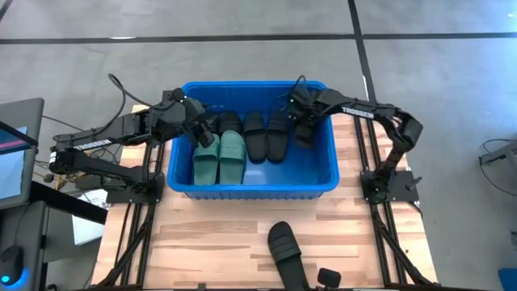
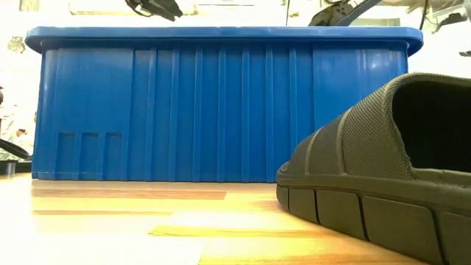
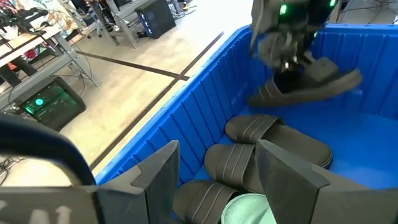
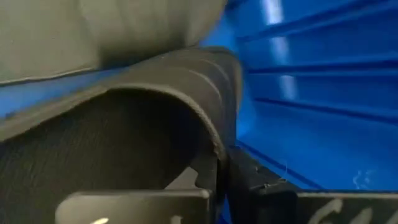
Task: Pick and place slides into bin
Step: Adjust the black slide in the blue bin
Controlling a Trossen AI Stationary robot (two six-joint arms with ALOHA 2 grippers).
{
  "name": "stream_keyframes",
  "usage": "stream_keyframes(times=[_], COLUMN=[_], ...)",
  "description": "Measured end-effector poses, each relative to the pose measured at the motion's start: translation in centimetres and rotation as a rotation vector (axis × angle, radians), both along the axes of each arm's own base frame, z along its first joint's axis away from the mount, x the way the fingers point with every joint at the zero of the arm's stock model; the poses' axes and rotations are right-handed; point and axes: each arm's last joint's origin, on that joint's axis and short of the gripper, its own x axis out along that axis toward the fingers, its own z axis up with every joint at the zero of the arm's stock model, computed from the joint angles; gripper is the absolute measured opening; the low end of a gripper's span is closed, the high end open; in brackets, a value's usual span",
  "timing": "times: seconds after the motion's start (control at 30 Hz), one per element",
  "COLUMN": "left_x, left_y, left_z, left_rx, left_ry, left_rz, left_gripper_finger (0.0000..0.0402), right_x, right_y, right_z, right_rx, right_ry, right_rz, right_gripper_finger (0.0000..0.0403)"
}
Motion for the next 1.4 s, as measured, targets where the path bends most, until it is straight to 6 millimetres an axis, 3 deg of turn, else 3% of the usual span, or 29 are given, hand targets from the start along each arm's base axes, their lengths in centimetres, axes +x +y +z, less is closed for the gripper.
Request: stream_keyframes(times=[0.23, 0.4, 0.9, 1.4], left_x=[0.0, 0.0, 0.1, 0.1], left_y=[0.0, 0.0, 0.0, -0.1], left_z=[0.0, 0.0, 0.0, 0.0], left_rx=[0.003, 0.011, 0.007, 0.004], left_ry=[0.001, 0.006, 0.003, 0.008], left_rz=[-0.002, -0.006, -0.019, -0.042], left_gripper_finger=[0.0199, 0.0199, 0.0199, 0.0199], right_x=[-0.7, 0.0, 3.9, 4.8], right_y=[1.8, 3.8, 8.3, 10.9], right_z=[2.9, 3.7, 1.0, 1.1], right_rx=[-0.033, -0.04, -0.02, -0.07], right_ry=[-0.085, -0.118, -0.079, -0.106], right_rz=[-0.022, 0.023, 0.16, 0.158], right_gripper_finger=[0.0003, 0.0002, 0.0001, 0.0001])
